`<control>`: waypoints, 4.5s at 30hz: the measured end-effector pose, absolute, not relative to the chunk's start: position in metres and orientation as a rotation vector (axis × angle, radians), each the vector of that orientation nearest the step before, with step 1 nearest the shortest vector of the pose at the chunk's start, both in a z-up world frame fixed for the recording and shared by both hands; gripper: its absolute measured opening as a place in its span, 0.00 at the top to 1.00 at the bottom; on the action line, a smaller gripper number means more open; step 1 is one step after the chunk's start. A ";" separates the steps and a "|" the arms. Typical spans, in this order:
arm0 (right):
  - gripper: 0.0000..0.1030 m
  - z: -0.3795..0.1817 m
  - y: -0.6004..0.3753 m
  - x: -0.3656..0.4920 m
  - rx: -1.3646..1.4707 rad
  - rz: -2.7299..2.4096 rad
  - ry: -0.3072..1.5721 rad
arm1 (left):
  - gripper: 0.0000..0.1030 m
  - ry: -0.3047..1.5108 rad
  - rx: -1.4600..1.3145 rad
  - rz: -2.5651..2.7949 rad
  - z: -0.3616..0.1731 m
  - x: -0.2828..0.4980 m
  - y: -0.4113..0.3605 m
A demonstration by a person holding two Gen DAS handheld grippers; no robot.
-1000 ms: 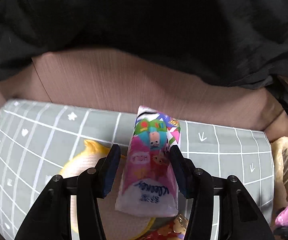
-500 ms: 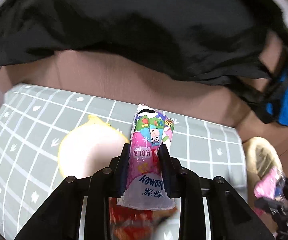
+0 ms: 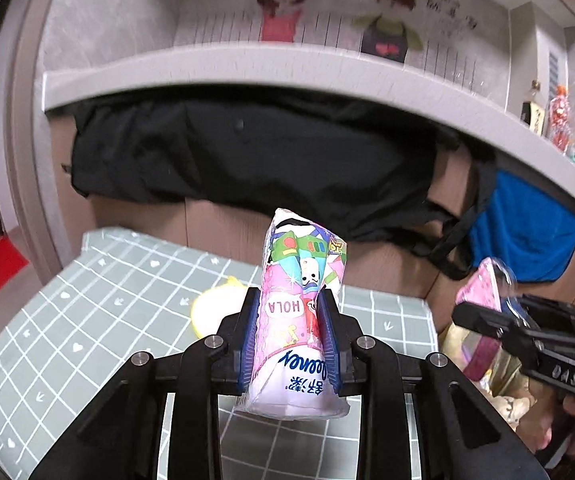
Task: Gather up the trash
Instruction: 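Lift the pink tissue pack and pink wrapper toward the trash bag, then open both tools over the trash bag to drop the tissue pack and wrapper, then grasp the red candy wrappers with the right tool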
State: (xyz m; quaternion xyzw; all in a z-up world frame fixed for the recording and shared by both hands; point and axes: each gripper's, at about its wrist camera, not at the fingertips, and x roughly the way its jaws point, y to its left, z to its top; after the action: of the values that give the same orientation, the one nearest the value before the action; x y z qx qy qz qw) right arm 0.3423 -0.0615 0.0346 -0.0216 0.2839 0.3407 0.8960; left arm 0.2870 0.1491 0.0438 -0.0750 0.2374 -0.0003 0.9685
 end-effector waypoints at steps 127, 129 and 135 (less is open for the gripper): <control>0.54 -0.034 0.046 0.365 -0.322 0.853 0.778 | 0.52 0.544 -0.315 0.061 0.027 0.264 0.276; 0.54 -0.045 0.059 0.379 -0.329 0.844 0.810 | 0.52 0.558 -0.317 0.068 0.024 0.263 0.287; 0.54 -0.072 0.076 0.416 -0.331 0.797 0.877 | 0.52 0.597 -0.318 0.054 0.016 0.270 0.301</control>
State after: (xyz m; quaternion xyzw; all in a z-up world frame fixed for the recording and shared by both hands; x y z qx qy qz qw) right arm 0.4158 0.0762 -0.0718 -0.1553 0.4115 0.3740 0.8165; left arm 0.2704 0.3006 0.0163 -0.1560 0.2930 0.0264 0.9429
